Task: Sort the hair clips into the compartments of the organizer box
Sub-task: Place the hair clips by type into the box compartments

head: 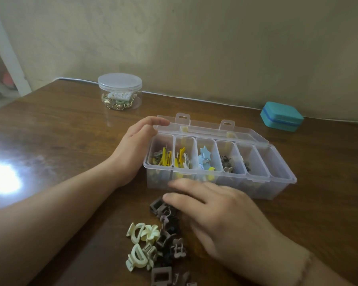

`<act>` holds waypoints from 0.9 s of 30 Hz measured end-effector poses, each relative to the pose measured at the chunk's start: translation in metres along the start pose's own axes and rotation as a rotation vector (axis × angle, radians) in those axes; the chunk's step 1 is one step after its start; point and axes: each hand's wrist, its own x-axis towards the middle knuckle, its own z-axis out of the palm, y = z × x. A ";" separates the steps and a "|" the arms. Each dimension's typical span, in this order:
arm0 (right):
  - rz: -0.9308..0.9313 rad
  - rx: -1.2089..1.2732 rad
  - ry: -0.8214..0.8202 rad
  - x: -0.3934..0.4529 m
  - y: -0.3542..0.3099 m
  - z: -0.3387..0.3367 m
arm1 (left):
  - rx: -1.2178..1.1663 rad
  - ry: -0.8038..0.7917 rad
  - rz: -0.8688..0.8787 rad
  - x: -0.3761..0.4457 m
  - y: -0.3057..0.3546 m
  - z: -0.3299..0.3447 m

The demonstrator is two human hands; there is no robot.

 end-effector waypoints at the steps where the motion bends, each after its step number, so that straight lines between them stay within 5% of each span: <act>1: 0.007 -0.014 -0.017 0.001 0.000 0.003 | 0.001 0.003 0.007 0.001 0.000 0.000; 16: 0.099 0.135 -0.040 -0.003 0.001 -0.004 | 0.035 -0.014 0.027 0.000 0.000 0.000; 22: 0.153 0.317 0.198 -0.006 0.006 -0.023 | 0.044 -0.005 0.004 0.001 -0.002 -0.001; 27: 0.350 0.231 0.466 -0.012 0.027 -0.047 | 0.048 -0.019 0.023 0.000 0.000 0.000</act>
